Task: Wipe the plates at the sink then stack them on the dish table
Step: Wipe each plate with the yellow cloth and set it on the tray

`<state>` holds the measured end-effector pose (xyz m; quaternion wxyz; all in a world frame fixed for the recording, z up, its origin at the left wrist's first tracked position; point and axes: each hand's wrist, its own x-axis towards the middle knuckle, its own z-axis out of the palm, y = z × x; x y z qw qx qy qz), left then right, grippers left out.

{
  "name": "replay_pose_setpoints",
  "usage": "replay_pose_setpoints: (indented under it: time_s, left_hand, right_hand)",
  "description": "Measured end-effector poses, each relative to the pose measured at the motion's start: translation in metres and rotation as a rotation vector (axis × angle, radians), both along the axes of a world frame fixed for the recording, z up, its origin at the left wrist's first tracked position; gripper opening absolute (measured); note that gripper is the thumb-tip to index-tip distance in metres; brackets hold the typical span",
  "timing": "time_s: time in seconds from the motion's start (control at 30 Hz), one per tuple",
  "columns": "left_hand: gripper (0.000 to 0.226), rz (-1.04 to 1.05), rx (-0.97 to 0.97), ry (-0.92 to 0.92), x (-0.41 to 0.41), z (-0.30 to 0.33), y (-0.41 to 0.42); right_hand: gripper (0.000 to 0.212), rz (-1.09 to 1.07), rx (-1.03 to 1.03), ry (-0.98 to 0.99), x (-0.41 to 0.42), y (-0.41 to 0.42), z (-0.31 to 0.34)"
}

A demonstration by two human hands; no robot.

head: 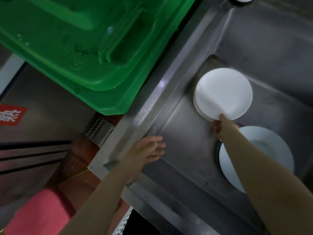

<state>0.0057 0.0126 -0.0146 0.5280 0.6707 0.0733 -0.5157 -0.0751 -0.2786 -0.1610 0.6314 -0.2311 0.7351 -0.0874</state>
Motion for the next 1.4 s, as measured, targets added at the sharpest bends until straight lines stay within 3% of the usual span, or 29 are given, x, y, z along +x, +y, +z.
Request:
replay_pose_setpoints:
  time_s: [0.2, 0.47, 0.63, 0.83, 1.1, 1.23, 1.4]
  left_hand:
    - [0.024, -0.005, -0.026, 0.011, 0.001, 0.004, -0.001]
    - [0.027, -0.012, -0.084, 0.031, 0.003, 0.009, 0.002]
    - [0.027, -0.011, -0.078, 0.01, 0.004, 0.009, 0.006]
    - [0.026, -0.056, -0.035, -0.02, 0.001, 0.019, 0.002]
    - [0.022, -0.21, -0.01, -0.119, -0.013, 0.047, 0.007]
    - [0.021, -0.216, -0.015, -0.166, -0.013, 0.06, 0.015]
    - [0.02, -0.237, -0.082, -0.295, -0.01, 0.076, 0.02]
  right_hand:
    - [0.03, -0.014, -0.027, -0.004, -0.006, 0.003, 0.005]
    - [0.009, -0.022, -0.031, -0.128, -0.032, 0.016, 0.017]
    - [0.015, 0.074, -0.074, -0.147, -0.064, 0.028, 0.026]
    - [0.007, 0.386, -0.333, -0.07, -0.093, 0.043, 0.057]
    - [0.018, 0.906, -0.84, 0.236, -0.115, 0.078, 0.133]
    - [0.014, 0.882, -1.113, 0.323, -0.128, 0.109, 0.176]
    - [0.011, 0.704, -1.263, 0.337, -0.143, 0.145, 0.22]
